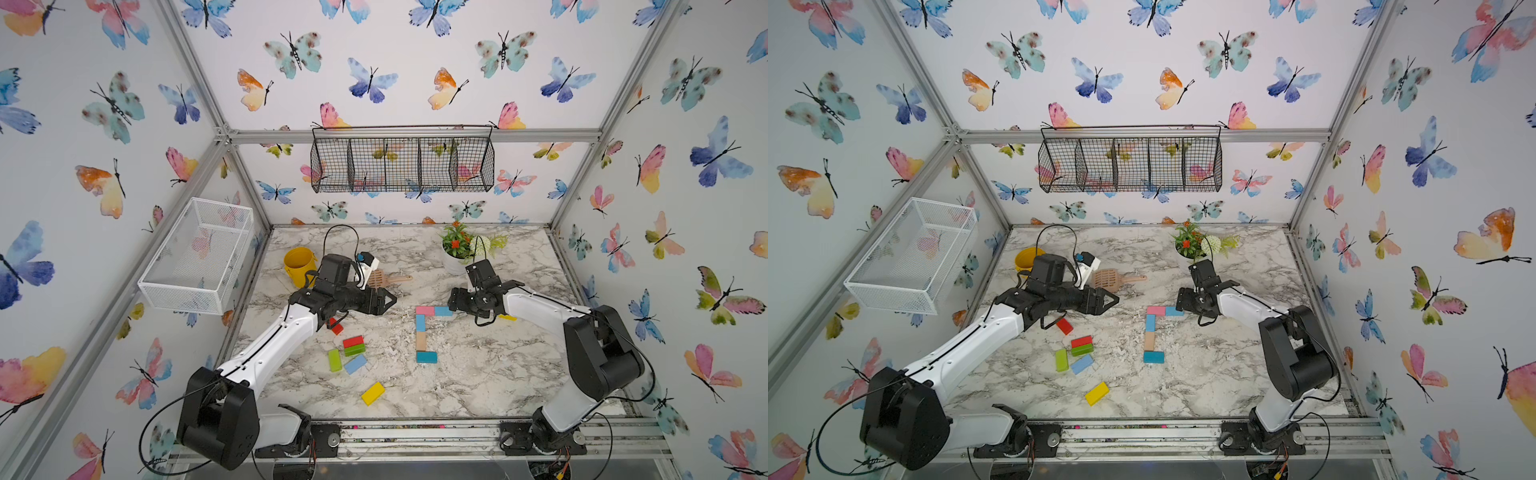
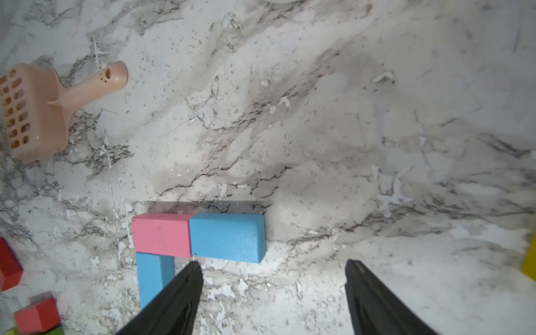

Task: Assemble the letter c with building blocks
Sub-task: Assemble the building block at the center of the board, then pick up the building block from the center of the board.

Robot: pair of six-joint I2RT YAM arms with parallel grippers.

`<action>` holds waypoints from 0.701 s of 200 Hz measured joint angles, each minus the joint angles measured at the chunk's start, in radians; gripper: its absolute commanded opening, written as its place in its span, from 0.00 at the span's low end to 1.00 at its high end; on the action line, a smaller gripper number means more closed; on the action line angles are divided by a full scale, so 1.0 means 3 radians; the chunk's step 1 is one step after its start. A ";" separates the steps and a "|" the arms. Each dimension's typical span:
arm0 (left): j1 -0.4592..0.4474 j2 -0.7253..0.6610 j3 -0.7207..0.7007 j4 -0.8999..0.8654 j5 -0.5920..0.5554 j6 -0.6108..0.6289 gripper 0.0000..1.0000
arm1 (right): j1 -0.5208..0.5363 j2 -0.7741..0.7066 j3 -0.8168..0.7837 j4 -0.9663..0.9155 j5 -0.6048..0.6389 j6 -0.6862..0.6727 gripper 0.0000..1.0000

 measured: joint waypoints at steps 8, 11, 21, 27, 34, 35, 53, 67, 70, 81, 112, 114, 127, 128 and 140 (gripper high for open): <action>0.0000 0.0000 0.0000 0.0001 0.0000 0.0000 0.81 | -0.0010 -0.0036 -0.0014 -0.0018 0.0041 0.0001 0.91; 0.0000 0.0000 0.0000 0.0001 0.0000 0.0000 0.81 | -0.0014 -0.0050 -0.0023 -0.0020 0.0055 0.0006 0.92; 0.0000 0.0000 0.0000 0.0000 0.0000 0.0001 0.81 | -0.0050 -0.0103 -0.0066 -0.0043 0.0109 0.0022 0.95; 0.0000 0.0000 0.0000 0.0001 -0.0001 0.0001 0.81 | -0.0078 -0.0135 -0.0098 -0.0057 0.0140 0.0031 0.99; 0.0000 0.0000 0.0000 0.0001 -0.0001 0.0001 0.81 | -0.0120 -0.0175 -0.0140 -0.0081 0.0184 0.0047 1.00; 0.0000 0.0000 0.0000 0.0000 -0.0001 0.0001 0.81 | -0.0128 -0.0183 -0.0148 -0.0085 0.0192 0.0052 1.00; 0.0000 0.0000 0.0000 0.0000 -0.0003 0.0004 0.81 | -0.0249 -0.0278 -0.0228 -0.0170 0.0298 0.0074 1.00; 0.0000 0.0000 0.0000 0.0000 -0.0003 0.0005 0.81 | -0.0341 -0.0326 -0.0240 -0.0226 0.0379 0.0085 1.00; 0.0000 0.0000 0.0000 0.0000 -0.0003 0.0006 0.81 | -0.0359 -0.0333 -0.0240 -0.0234 0.0393 0.0085 1.00; 0.0000 0.0000 0.0000 0.0000 -0.0003 0.0010 0.81 | -0.0429 -0.0362 -0.0240 -0.0262 0.0441 0.0084 1.00; 0.0000 0.0000 0.0000 0.0000 -0.0003 0.0014 0.81 | -0.0624 -0.0417 -0.0259 -0.0289 0.0502 0.0065 1.00; 0.0000 0.0000 0.0000 0.0000 -0.0003 0.0014 0.81 | -0.0636 -0.0420 -0.0263 -0.0289 0.0505 0.0061 1.00; 0.0000 0.0000 0.0000 0.0000 -0.0003 0.0014 0.81 | -0.0702 -0.0444 -0.0290 -0.0296 0.0520 0.0043 0.97; 0.0000 0.0000 0.0000 0.0000 -0.0003 0.0014 0.81 | -0.0708 -0.0446 -0.0291 -0.0299 0.0523 0.0042 0.97; 0.0000 0.0000 0.0000 0.0001 -0.0003 0.0015 0.81 | -0.0767 -0.0459 -0.0298 -0.0318 0.0538 0.0014 0.94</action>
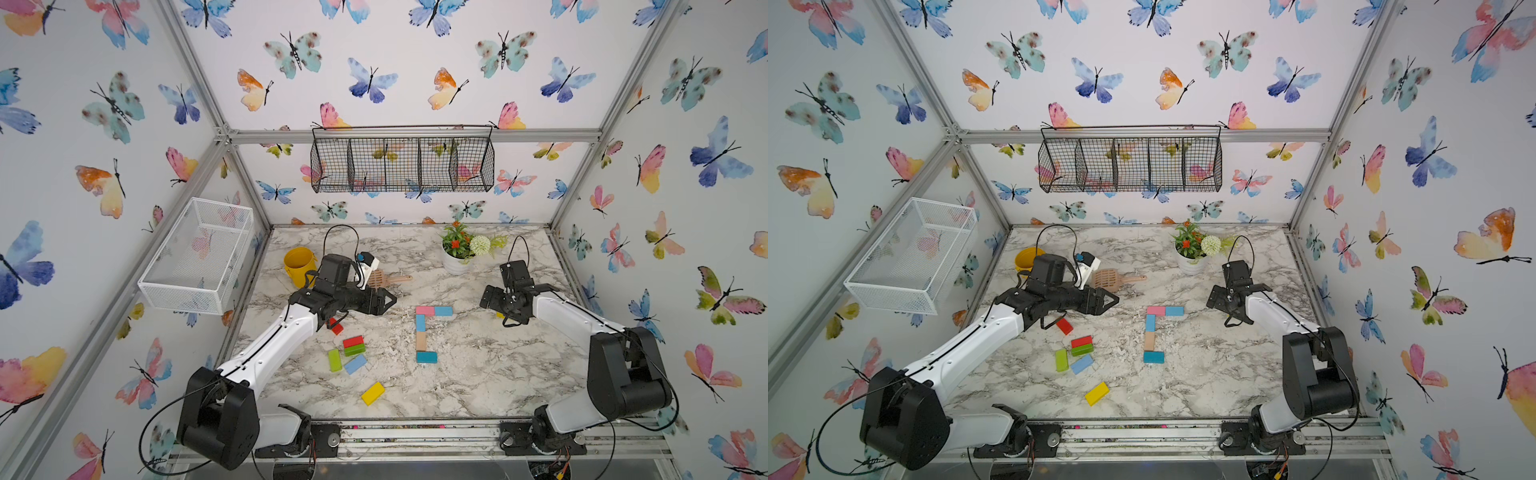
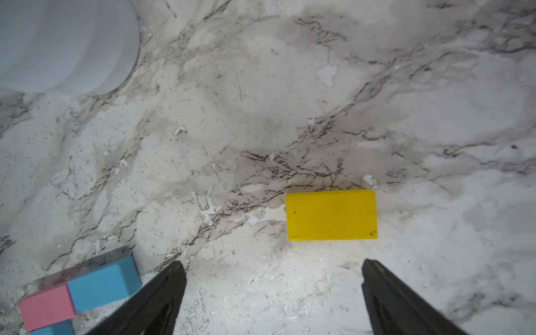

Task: Assemble the letter c with building blocks
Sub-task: Pick up the building block from the center of the board.

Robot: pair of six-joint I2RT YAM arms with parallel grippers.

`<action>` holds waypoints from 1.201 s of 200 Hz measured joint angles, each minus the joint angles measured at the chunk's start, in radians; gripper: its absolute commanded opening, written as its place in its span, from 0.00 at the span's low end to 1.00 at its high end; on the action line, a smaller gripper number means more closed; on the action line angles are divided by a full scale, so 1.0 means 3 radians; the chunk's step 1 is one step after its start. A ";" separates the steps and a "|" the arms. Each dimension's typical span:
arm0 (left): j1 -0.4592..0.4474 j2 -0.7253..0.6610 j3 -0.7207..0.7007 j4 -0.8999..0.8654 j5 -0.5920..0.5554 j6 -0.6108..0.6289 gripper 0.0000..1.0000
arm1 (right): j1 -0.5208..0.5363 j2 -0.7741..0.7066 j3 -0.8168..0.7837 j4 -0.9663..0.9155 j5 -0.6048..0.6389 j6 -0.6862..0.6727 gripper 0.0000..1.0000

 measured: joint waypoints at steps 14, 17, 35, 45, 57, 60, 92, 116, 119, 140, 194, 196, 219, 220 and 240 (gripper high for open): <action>0.0000 0.0000 0.0000 -0.0001 0.0000 0.0000 0.81 | -0.0066 0.0001 0.0000 -0.0006 0.0001 -0.0036 0.92; 0.0000 0.0000 0.0000 -0.0001 0.0000 0.0000 0.81 | -0.0081 0.0001 0.0000 -0.0010 0.0000 -0.0051 0.92; 0.0000 0.0000 0.0000 -0.0001 0.0000 0.0001 0.81 | -0.0151 0.0011 0.0000 -0.0015 -0.0005 -0.0111 0.90; 0.0000 0.0000 0.0000 -0.0001 0.0000 0.0003 0.81 | -0.0175 0.0031 0.0001 -0.0014 -0.0013 -0.0141 0.89; 0.0000 0.0000 0.0000 -0.0001 0.0000 0.0008 0.81 | -0.0197 0.0072 0.0004 -0.0017 -0.0024 -0.0191 0.87; 0.0000 0.0000 0.0000 -0.0001 0.0000 0.0009 0.81 | -0.0206 0.0086 0.0004 -0.0015 -0.0025 -0.0200 0.87; 0.0001 0.0000 0.0000 -0.0001 0.0000 0.0009 0.81 | -0.0229 0.0230 0.0015 -0.0019 -0.0075 -0.0309 0.80; 0.0001 0.0000 0.0000 -0.0001 0.0000 0.0010 0.81 | -0.0234 0.0309 0.0017 -0.0019 -0.0090 -0.0373 0.79; 0.0001 0.0000 0.0000 -0.0001 0.0000 0.0010 0.81 | -0.0234 0.0314 0.0018 -0.0019 -0.0093 -0.0380 0.78; 0.0001 0.0000 -0.0001 -0.0001 -0.0004 0.0010 0.81 | -0.0237 0.0322 0.0019 -0.0019 -0.0093 -0.0413 0.78; 0.0001 0.0000 -0.0013 -0.0003 -0.0004 0.0011 0.81 | -0.0258 0.0362 0.0080 -0.0020 -0.0032 -0.0514 0.78; 0.0001 0.0000 -0.0013 -0.0004 -0.0004 0.0011 0.81 | -0.0259 0.0364 0.0080 -0.0020 -0.0031 -0.0518 0.78; 0.0001 0.0000 -0.0013 -0.0004 -0.0004 0.0011 0.81 | -0.0280 0.0403 0.0083 -0.0022 -0.0032 -0.0557 0.75; 0.0001 0.0000 -0.0013 -0.0004 -0.0004 0.0011 0.81 | -0.0280 0.0407 0.0084 -0.0022 -0.0032 -0.0562 0.74; 0.0001 0.0000 -0.0013 -0.0004 -0.0004 0.0011 0.81 | -0.0306 0.0462 0.0086 -0.0022 -0.0032 -0.0595 0.73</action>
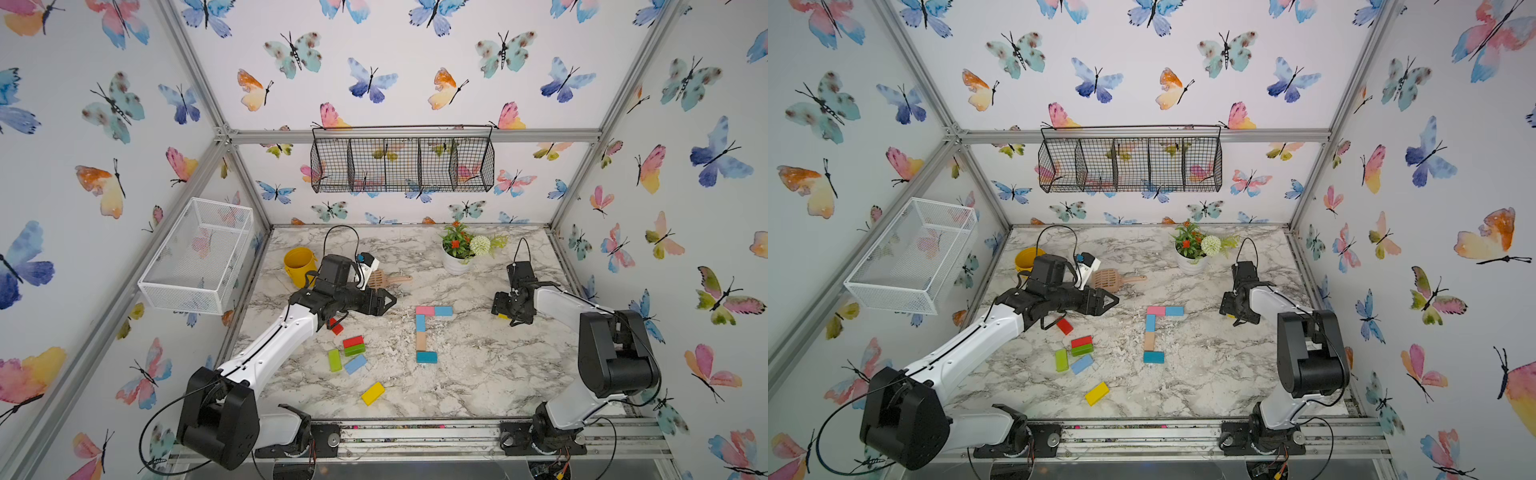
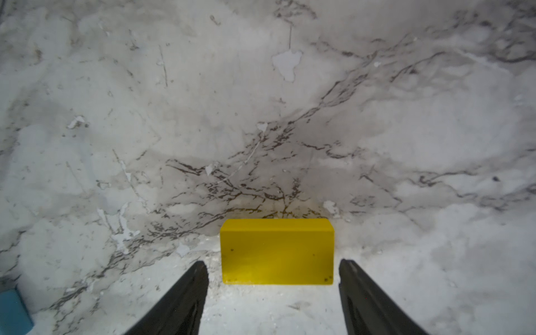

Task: Assemble the letter c with building blocks
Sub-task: Pick up the building block from the center of the board.

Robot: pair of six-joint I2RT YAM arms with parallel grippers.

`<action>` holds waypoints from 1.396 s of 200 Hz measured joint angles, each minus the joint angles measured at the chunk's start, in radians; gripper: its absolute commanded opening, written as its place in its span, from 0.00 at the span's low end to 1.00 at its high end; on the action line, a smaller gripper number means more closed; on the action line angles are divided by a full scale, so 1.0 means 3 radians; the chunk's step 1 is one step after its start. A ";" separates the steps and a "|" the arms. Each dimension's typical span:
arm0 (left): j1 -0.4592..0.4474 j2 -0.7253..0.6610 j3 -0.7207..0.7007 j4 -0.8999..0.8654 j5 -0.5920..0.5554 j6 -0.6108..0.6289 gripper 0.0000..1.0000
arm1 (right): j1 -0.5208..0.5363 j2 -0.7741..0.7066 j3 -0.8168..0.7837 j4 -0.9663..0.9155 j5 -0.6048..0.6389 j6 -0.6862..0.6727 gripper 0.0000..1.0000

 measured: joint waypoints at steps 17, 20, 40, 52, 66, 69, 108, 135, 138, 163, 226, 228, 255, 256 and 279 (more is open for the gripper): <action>0.0000 0.0000 0.0000 0.0000 0.0000 -0.0001 0.81 | -0.0017 0.0031 0.0000 0.0001 -0.0001 -0.0027 0.71; 0.0000 0.0000 0.0000 0.0000 0.0000 -0.0001 0.81 | -0.0017 0.0032 0.0000 0.0001 -0.0001 -0.0032 0.70; 0.0000 0.0000 0.0000 0.0000 0.0001 -0.0003 0.81 | -0.0034 0.0036 0.0000 0.0003 -0.0004 -0.0043 0.67; 0.0000 0.0000 0.0000 0.0000 0.0003 -0.0004 0.81 | -0.0037 0.0036 0.0000 0.0004 -0.0006 -0.0050 0.65; 0.0000 0.0000 0.0000 0.0001 0.0004 -0.0005 0.81 | -0.0038 0.0036 0.0000 0.0006 -0.0011 -0.0060 0.65; 0.0000 0.0000 0.0000 0.0001 0.0004 -0.0006 0.81 | -0.0038 0.0036 0.0000 0.0006 -0.0013 -0.0061 0.65; 0.0000 -0.0001 0.0000 0.0000 0.0005 -0.0033 0.81 | -0.0042 0.0039 0.0000 0.0013 -0.0036 -0.0086 0.74; 0.0000 -0.0047 -0.0037 -0.0009 0.0003 -0.0043 0.81 | -0.0047 0.0071 0.0000 0.0010 -0.0038 -0.0102 0.73; 0.0000 -0.0056 -0.0046 -0.0010 0.0001 -0.0045 0.81 | -0.0047 0.0075 0.0000 0.0010 -0.0038 -0.0102 0.73; 0.0000 -0.0099 -0.0088 -0.0023 -0.0004 -0.0042 0.81 | -0.0053 0.0086 0.0000 0.0010 -0.0039 -0.0111 0.69; 0.0000 -0.0099 -0.0118 -0.0047 -0.0022 -0.0041 0.81 | -0.0057 0.0055 0.0000 0.0006 -0.0122 -0.0125 0.61; 0.0000 -0.0099 -0.0118 -0.0047 -0.0022 -0.0041 0.81 | -0.0057 0.0045 0.0000 0.0005 -0.0130 -0.0125 0.61; 0.0010 -0.0099 -0.0118 -0.0046 -0.0022 -0.0042 0.81 | -0.0057 -0.0219 -0.0038 0.0008 -0.0285 -0.0118 0.56; 0.0010 -0.0099 -0.0118 -0.0046 -0.0022 -0.0042 0.81 | -0.0057 -0.0226 -0.0041 0.0009 -0.0289 -0.0117 0.56; 0.0015 -0.0099 -0.0122 -0.0033 -0.0019 -0.0056 0.81 | -0.0056 -0.0519 -0.0153 0.0017 -0.0460 -0.0089 0.56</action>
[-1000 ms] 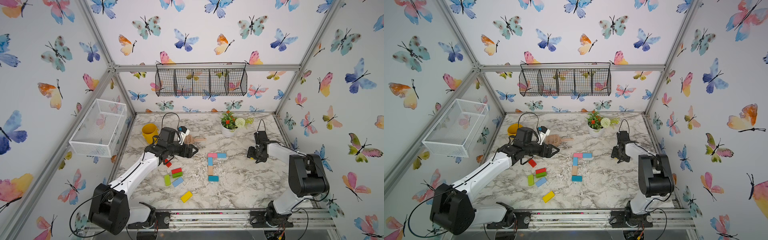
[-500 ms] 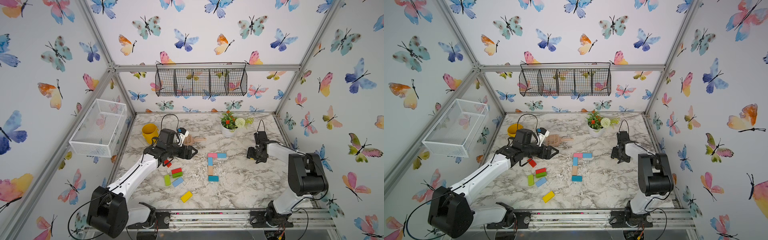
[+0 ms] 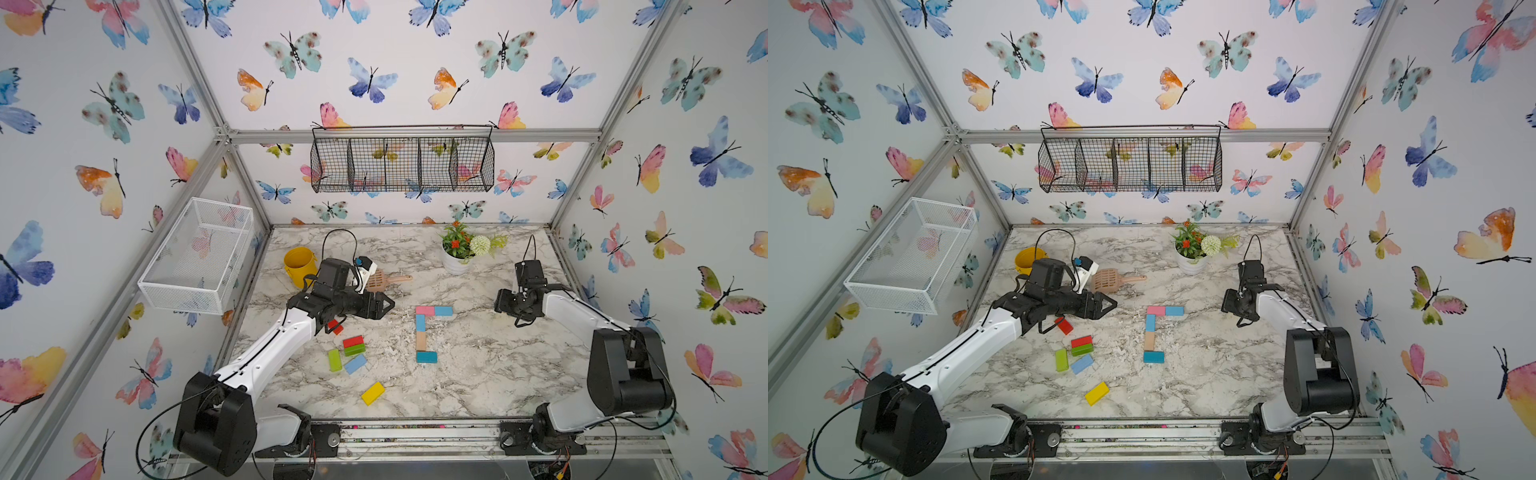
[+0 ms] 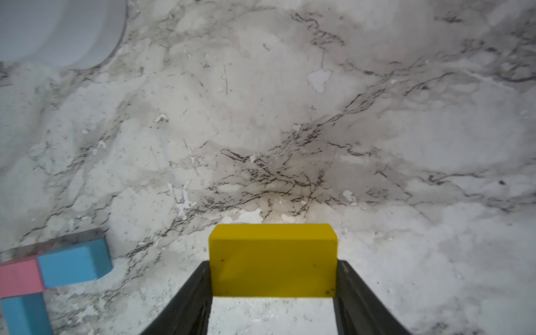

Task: Assemble the letter c with building blocks
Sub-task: Pick up the building block from the center of the board, then assemble the building block at the center of the board.

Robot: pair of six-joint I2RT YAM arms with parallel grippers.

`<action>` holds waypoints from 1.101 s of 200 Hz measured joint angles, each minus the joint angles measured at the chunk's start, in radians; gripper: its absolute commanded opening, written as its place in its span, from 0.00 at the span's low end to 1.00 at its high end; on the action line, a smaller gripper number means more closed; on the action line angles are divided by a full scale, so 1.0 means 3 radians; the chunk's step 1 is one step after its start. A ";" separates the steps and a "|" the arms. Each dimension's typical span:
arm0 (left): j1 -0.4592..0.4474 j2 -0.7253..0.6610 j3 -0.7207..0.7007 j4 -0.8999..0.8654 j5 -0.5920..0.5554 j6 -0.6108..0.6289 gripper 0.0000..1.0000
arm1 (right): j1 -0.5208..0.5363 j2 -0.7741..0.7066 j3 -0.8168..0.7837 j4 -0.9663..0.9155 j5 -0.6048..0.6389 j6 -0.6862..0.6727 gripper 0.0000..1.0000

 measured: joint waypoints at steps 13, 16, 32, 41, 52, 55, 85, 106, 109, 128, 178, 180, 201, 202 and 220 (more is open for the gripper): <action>0.0003 0.0000 -0.0017 0.0029 0.0004 -0.0014 0.81 | 0.0000 -0.0125 -0.0107 0.0003 -0.0107 0.0029 0.56; 0.0003 0.0000 -0.0022 0.0036 0.0004 -0.0018 0.81 | 0.0000 -0.0150 -0.0134 0.0003 -0.0130 0.0034 0.56; 0.0003 -0.0001 -0.0058 0.0051 0.0008 -0.0033 0.81 | 0.0000 -0.0253 -0.0281 -0.0005 -0.0254 0.0067 0.55; 0.0003 -0.0005 -0.0080 0.0057 0.0010 -0.0038 0.81 | 0.0000 -0.0319 -0.0359 -0.0020 -0.0323 0.0084 0.55; 0.0003 -0.0015 -0.0106 0.0060 0.0013 -0.0047 0.81 | 0.0000 -0.0397 -0.0435 -0.0034 -0.0397 0.0104 0.55; 0.0003 -0.0017 -0.0109 0.0061 0.0014 -0.0050 0.81 | 0.0000 -0.0425 -0.0453 -0.0038 -0.0416 0.0111 0.55; 0.0004 -0.0020 -0.0117 0.0065 0.0027 -0.0055 0.81 | 0.0000 -0.0668 -0.0582 -0.0051 -0.0582 0.0146 0.55; 0.0010 -0.0022 -0.0117 0.0066 0.0036 -0.0061 0.81 | 0.0001 -0.0778 -0.0668 -0.0053 -0.0708 0.0155 0.55; 0.0011 -0.0023 -0.0118 0.0066 0.0037 -0.0061 0.81 | 0.0003 -0.0788 -0.0682 -0.0053 -0.0727 0.0155 0.55; 0.0022 -0.0036 -0.0121 0.0066 0.0039 -0.0062 0.81 | 0.0028 -0.0827 -0.0777 -0.0052 -0.0833 0.0172 0.55; 0.0045 -0.0061 -0.0121 0.0078 0.0042 -0.0064 0.81 | 0.0355 -0.0894 -0.0905 -0.0066 -0.0946 0.0267 0.54; 0.0046 -0.0061 -0.0121 0.0078 0.0042 -0.0064 0.81 | 0.0383 -0.0898 -0.0905 -0.0067 -0.0947 0.0276 0.54; 0.0064 -0.0061 -0.0121 0.0084 0.0051 -0.0065 0.81 | 0.0662 -0.0905 -0.0903 -0.0081 -0.0880 0.0354 0.54; 0.0065 -0.0061 -0.0121 0.0084 0.0051 -0.0065 0.81 | 0.0673 -0.0905 -0.0903 -0.0083 -0.0877 0.0354 0.54; 0.0088 -0.0061 -0.0121 0.0088 0.0052 -0.0074 0.81 | 0.0917 -0.0902 -0.0885 -0.0132 -0.0776 0.0435 0.54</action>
